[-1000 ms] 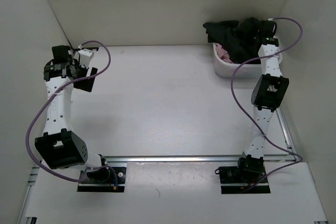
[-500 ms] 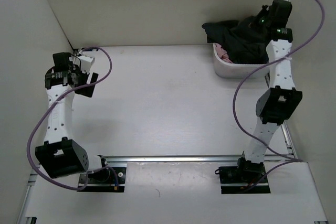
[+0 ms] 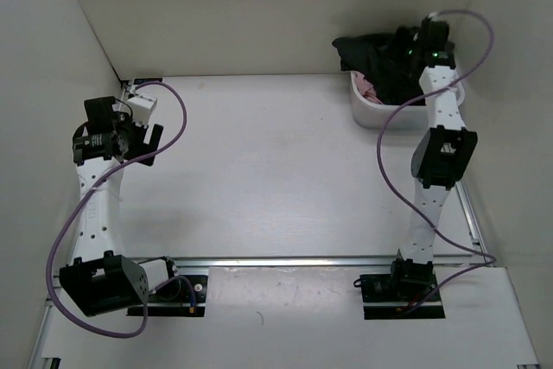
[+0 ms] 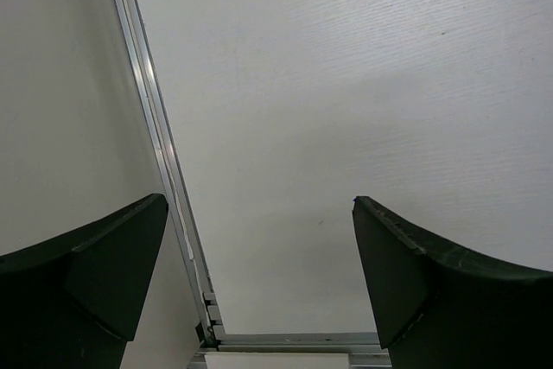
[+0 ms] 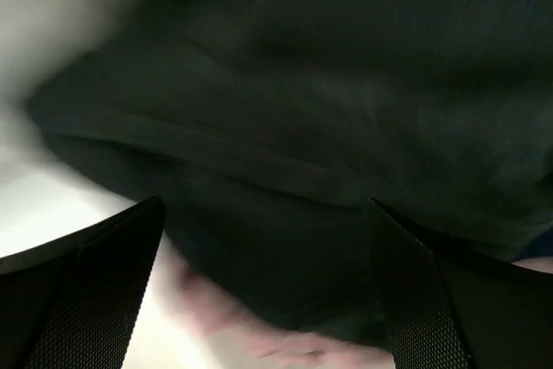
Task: Fold and stack the trousers
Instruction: Grab the trousers from the pile
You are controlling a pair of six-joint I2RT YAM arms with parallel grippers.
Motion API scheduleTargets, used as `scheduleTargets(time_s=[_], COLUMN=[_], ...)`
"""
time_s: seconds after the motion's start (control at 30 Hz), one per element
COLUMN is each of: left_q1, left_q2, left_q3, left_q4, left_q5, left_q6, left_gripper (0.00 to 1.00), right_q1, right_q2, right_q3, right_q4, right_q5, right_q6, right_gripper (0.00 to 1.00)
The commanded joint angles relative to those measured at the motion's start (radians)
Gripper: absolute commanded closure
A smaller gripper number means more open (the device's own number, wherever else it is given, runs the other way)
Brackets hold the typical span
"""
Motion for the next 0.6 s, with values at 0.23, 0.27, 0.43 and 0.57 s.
scheduleTargets(time_s=[0.23,0.27,0.43,0.57], left_q1=[-0.003,-0.003,-0.003,-0.003], left_q2=[0.036,0.036,0.027,0.006], left_q3=[-0.009,-0.009,-0.018,-0.027], left_q4=[-0.008,-0.008,-0.008,-0.008], left_q5=[-0.016,-0.016,-0.016,-0.016], left_q6=[-0.041,-0.041,-0.041,-0.041], left_gripper=[0.00,0.00,0.00,0.00], right_q1=[0.037,0.037,0.046,0.066], right_q2=[-0.003,-0.057,-0.211,-0.336], right_q3=[-0.097,-0.135,-0.189,-0.171], right_q4=[-0.056,-0.042,0.032,0.032], right_q5=[0.133,0.165,0.318,0.357], right_q6=[0.014,0.023,-0.021,-0.078], right_gripper=[1.00,1.00,1.00,1.00])
